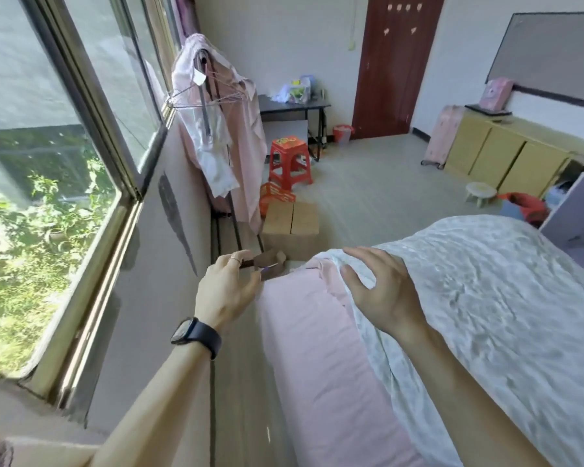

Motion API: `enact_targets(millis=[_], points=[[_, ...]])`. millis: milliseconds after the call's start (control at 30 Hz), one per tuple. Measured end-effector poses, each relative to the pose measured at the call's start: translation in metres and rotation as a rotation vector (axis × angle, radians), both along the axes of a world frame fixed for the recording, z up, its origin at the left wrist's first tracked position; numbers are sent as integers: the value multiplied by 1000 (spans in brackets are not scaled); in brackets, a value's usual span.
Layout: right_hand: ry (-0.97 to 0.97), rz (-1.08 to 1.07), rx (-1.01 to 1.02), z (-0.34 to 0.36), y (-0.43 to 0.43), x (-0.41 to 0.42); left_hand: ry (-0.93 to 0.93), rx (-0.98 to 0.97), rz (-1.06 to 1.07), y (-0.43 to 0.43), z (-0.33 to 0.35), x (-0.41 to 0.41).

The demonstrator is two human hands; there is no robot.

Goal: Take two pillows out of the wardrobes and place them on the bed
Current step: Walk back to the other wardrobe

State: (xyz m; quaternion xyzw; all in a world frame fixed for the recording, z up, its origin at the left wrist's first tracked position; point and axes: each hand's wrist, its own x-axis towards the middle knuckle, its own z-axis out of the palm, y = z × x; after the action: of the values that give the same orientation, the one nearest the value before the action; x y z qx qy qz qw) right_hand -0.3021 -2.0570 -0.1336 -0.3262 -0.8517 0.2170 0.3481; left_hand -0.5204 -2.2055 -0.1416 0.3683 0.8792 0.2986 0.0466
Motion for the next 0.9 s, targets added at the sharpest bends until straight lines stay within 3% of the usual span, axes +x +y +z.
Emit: enact_targets(millis=[500,900], points=[[42,147,35,28,165,-236,117,44,61,129,33,-204],[21,-22,23,1,272,-421,103,70,-137,279,30,-409]])
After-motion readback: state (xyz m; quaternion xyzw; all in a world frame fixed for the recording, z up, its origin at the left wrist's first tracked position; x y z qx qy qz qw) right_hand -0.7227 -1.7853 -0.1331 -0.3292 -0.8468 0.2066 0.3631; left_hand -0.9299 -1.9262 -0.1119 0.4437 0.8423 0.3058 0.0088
